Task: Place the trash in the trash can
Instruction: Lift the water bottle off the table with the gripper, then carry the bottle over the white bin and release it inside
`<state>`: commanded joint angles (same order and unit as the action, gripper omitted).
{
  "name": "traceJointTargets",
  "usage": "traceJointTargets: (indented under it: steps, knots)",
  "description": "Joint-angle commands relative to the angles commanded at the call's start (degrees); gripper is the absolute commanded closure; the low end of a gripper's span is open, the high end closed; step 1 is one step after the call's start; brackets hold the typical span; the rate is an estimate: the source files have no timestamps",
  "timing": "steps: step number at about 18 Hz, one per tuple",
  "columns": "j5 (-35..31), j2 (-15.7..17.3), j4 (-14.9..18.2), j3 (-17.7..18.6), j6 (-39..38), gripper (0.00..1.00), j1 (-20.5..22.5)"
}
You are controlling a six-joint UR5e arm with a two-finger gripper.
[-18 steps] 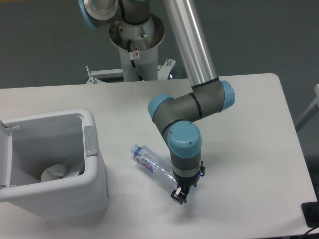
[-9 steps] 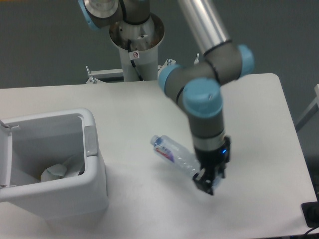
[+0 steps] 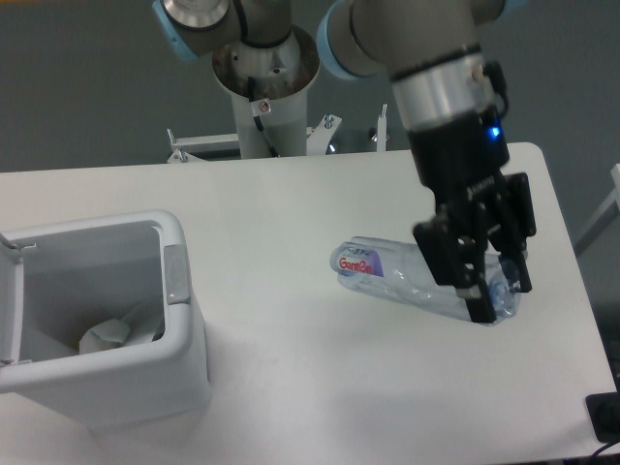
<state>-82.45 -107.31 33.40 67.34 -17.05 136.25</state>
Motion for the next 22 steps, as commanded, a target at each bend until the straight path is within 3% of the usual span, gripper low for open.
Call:
traceJointTargets:
  steps: [5, 12, 13, 16, 22]
  knots:
    - [0.9, -0.1, 0.0, -0.2, 0.3, 0.5, -7.6]
    - [0.8, -0.1, 0.0, 5.3, 0.6, 0.49, -16.5]
    - [0.9, -0.3, 0.0, 6.0, 0.6, 0.44, -17.3]
    - [0.8, 0.0, 0.0, 8.5, 0.7, 0.0, -17.9]
    - [0.0, 4.7, 0.4, 9.9, 0.3, 0.0, -17.4]
